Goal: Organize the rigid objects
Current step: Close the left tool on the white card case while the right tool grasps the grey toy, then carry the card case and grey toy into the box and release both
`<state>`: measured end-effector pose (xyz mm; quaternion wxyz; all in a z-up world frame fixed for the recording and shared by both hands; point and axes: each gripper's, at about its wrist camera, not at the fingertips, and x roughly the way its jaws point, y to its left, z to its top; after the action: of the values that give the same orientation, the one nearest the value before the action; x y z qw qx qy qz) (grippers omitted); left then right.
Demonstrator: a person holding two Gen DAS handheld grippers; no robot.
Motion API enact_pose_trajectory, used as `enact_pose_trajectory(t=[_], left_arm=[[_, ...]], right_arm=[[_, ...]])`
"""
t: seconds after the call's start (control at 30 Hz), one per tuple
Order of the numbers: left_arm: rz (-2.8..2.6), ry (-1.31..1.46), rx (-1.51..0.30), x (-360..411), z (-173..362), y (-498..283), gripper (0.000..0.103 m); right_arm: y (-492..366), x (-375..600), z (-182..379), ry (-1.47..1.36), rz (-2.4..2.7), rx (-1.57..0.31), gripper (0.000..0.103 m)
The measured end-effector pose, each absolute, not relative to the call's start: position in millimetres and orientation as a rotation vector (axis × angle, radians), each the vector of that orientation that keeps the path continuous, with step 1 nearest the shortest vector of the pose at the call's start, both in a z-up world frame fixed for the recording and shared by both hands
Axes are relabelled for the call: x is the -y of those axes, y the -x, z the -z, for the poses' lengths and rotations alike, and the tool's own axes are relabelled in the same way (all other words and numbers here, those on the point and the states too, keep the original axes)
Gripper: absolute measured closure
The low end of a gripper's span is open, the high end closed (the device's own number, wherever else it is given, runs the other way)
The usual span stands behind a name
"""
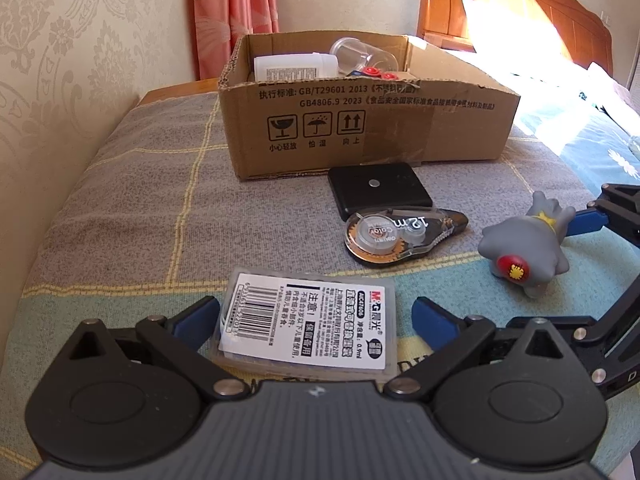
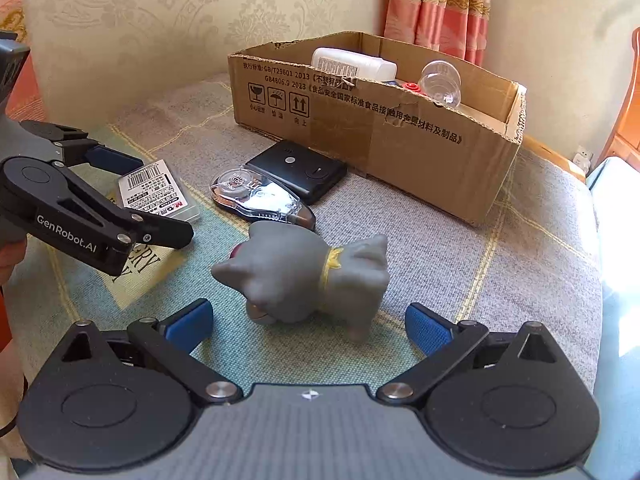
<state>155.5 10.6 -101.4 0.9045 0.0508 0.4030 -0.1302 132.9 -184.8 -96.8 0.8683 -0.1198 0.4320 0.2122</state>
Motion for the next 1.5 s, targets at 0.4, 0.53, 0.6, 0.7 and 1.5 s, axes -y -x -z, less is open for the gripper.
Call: enact_pose_trajectory(t=[0.4, 0.53, 0.6, 0.7, 1.5], left_arm=[[0.274, -0.102, -0.828, -22, 99, -156, 0.01], [0.302, -0.111, -0.824, -20, 100, -154, 0.01], [0.312, -0.115, -0.817, -21, 100, -155, 0.01], [0.324, -0.12, -0.822, -23, 100, -155, 0.01], [0.342, -0.131, -0.875, -21, 94, -158, 0.013]], right_arm=[[-135, 173, 98, 0.225, -0.379, -0.906, 0.0], [-135, 169, 97, 0.231, -0.332, -0.899, 0.0], [-134, 168, 95, 0.224, -0.325, -0.887, 0.0], [-135, 168, 91, 0.202, -0.31, -0.878, 0.0], [-138, 162, 84, 0.188, -0.256, -0.908, 0.026]])
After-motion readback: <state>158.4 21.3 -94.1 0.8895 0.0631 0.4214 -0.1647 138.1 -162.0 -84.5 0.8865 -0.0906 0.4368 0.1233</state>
